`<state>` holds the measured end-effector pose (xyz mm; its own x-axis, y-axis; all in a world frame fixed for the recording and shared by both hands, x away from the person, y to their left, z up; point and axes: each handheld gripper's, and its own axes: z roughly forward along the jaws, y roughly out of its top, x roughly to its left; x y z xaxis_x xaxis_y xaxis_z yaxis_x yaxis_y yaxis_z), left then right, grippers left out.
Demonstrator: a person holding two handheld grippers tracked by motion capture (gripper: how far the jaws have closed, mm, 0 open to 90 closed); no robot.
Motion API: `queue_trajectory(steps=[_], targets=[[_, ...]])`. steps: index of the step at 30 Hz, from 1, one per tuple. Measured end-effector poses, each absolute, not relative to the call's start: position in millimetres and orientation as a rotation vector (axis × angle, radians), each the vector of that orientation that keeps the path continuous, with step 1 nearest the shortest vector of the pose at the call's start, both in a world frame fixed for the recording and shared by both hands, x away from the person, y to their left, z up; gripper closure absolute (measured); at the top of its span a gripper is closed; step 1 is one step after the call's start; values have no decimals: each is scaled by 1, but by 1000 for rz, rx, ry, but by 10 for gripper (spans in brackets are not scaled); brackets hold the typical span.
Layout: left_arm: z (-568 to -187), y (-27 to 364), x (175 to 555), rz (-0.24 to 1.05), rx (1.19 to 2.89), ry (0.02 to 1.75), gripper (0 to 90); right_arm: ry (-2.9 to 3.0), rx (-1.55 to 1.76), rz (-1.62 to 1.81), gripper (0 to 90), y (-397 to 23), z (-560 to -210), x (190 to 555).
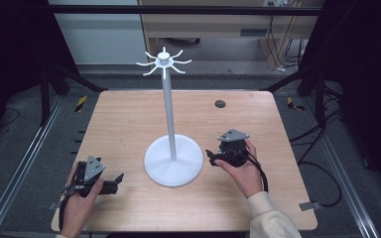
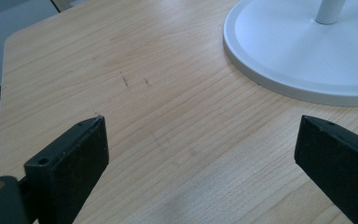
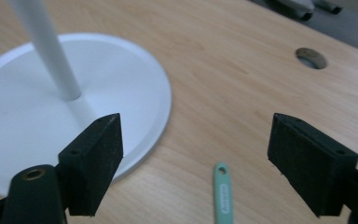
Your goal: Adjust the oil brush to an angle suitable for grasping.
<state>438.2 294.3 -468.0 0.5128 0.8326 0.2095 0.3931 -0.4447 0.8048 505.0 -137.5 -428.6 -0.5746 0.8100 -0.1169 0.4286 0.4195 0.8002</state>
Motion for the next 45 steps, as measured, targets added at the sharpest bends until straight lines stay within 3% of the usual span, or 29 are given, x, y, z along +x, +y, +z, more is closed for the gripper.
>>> queue_trajectory(steps=[7, 23, 37, 45], targets=[[-468, 296, 438, 793, 2045, 1009, 25, 2347, 927, 982, 339, -123, -438, 502], [-468, 295, 438, 787, 2053, 995, 25, 2409, 868, 896, 457, -108, -448, 500], [-469, 294, 439, 778, 2060, 994, 25, 2356, 1125, 802, 883, -138, -456, 524], [-469, 293, 439, 775, 2066, 990, 25, 2397, 1188, 733, 900, -142, -468, 534]])
